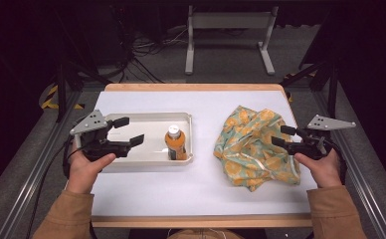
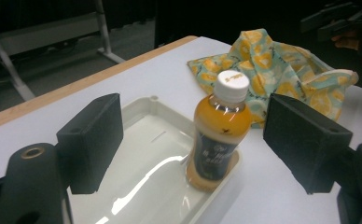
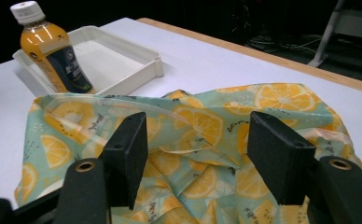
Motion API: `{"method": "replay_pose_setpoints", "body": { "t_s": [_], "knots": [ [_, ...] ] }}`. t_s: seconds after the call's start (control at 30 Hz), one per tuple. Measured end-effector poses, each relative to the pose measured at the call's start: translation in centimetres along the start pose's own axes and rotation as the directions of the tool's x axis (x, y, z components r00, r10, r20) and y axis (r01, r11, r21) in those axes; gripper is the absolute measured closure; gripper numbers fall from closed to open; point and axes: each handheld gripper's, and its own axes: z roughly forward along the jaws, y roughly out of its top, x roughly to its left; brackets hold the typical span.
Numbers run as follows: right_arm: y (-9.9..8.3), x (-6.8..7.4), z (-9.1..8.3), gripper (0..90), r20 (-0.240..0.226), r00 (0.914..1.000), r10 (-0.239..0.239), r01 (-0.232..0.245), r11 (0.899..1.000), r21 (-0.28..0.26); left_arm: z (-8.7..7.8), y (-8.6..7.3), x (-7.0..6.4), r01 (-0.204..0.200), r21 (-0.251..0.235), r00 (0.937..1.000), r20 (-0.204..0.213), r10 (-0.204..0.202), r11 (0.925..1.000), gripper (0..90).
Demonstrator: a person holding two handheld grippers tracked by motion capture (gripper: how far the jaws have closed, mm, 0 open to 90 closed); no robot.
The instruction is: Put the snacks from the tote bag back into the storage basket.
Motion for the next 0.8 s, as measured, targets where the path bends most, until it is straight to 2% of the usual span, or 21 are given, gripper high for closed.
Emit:
{"method": "replay_pose_setpoints", "body": {
  "t_s": [0.1,0.17,0.27,0.3,0.43,0.57,0.67,0.73,0.8],
  "knots": [
    [-0.2,0.2,-0.3,38.2,-0.009,0.9999,-0.005,0.005,1.0,-0.011,-0.6,-0.9,0.3,0.009,0.002,0.9999,-0.005,-0.009,1.0,20.5],
    [-0.4,0.3,-0.5,38.0,-0.015,0.9998,-0.009,0.009,1.0,-0.016,-1.1,-1.6,0.3,0.002,0.019,0.9996,-0.027,-0.002,0.9998,20.4],
    [-0.6,0.3,-0.5,37.9,-0.024,0.9997,-0.005,0.005,1.0,-0.023,-1.5,-2.3,0.2,-0.001,0.034,0.9993,-0.038,0.003,0.9994,19.8],
    [-0.7,0.3,-0.5,38.0,-0.026,0.9997,-0.004,0.003,1.0,-0.027,-1.8,-3.1,0.2,0.005,0.047,0.999,-0.045,-0.002,0.9989,19.8],
    [-1.1,0.6,-0.8,37.9,-0.033,0.9993,-0.015,0.014,0.999,-0.053,-2.8,-5.0,0.6,0.045,0.046,0.9977,-0.053,-0.042,0.998,19.0],
    [-1.3,0.9,-0.6,37.4,-0.031,0.9989,-0.034,0.032,0.998,-0.054,-3.3,-6.5,0.8,0.066,0.05,0.9953,-0.074,-0.062,0.9966,19.0],
    [-1.5,1.1,-0.7,37.3,-0.035,0.9986,-0.039,0.037,0.997,-0.064,-3.5,-7.7,1.2,0.108,0.046,0.9915,-0.079,-0.104,0.9931,18.8],
    [-1.8,1.2,-0.8,37.3,-0.041,0.9983,-0.041,0.038,0.997,-0.074,-3.6,-8.5,1.3,0.112,0.053,0.9894,-0.098,-0.107,0.9923,18.7],
    [-2.1,1.3,-0.8,37.3,-0.047,0.998,-0.043,0.04,0.996,-0.075,-3.6,-9.2,1.2,0.111,0.041,0.9859,-0.13,-0.105,0.993,19.3]
  ]
}}
